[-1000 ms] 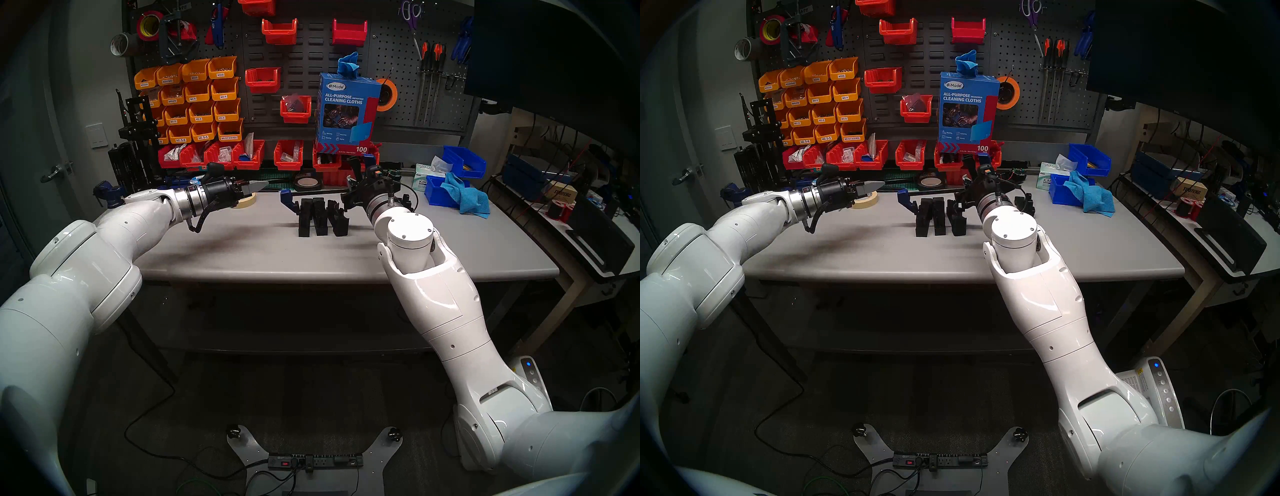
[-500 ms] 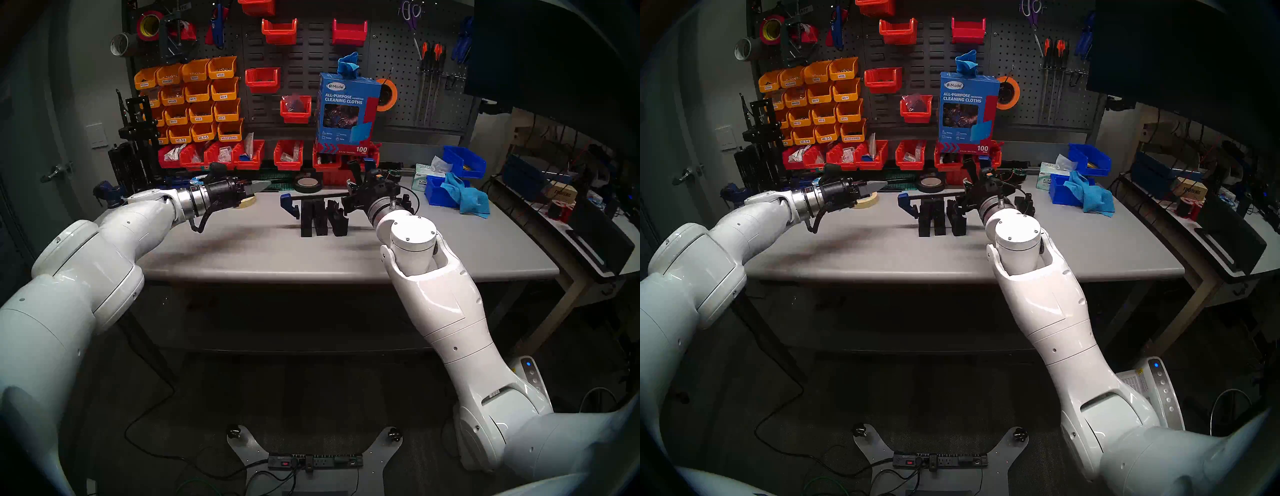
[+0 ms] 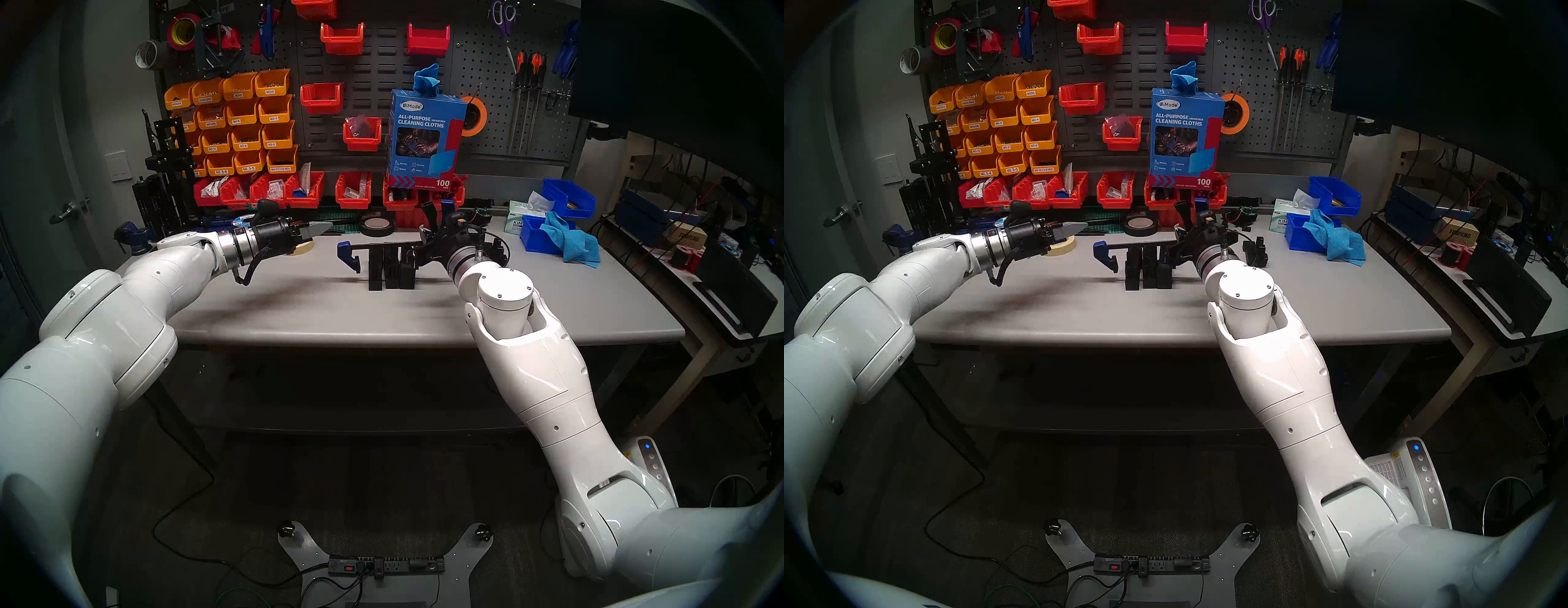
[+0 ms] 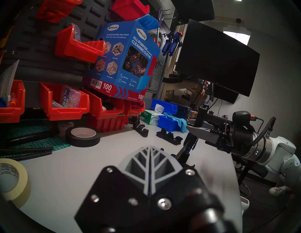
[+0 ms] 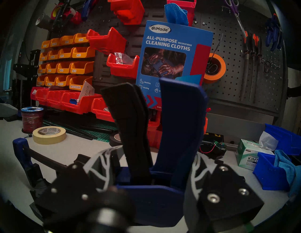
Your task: Clamp the two 3D printed pieces together with the clamp
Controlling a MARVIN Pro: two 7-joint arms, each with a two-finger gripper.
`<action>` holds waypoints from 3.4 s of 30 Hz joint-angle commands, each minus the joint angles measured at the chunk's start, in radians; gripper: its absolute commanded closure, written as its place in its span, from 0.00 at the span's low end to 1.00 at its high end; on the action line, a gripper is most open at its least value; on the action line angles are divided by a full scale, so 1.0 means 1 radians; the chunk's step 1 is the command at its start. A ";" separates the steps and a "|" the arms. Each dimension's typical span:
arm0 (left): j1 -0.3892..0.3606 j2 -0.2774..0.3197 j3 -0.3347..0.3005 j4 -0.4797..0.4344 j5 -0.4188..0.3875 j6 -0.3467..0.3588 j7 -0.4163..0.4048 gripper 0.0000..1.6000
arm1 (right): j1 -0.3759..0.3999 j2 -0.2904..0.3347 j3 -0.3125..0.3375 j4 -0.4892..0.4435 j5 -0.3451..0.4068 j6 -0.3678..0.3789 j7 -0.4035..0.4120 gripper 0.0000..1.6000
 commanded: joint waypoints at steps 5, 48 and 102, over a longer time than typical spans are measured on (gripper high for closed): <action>-0.022 -0.005 -0.001 0.002 0.001 0.006 0.015 1.00 | 0.033 -0.006 0.008 -0.002 -0.004 -0.026 -0.001 1.00; -0.010 -0.012 -0.003 0.000 0.000 0.037 0.036 1.00 | 0.068 -0.060 0.018 0.159 -0.032 -0.089 -0.046 1.00; -0.016 0.023 0.040 -0.016 0.060 0.097 -0.011 0.00 | 0.075 -0.072 0.010 0.198 -0.043 -0.138 -0.061 1.00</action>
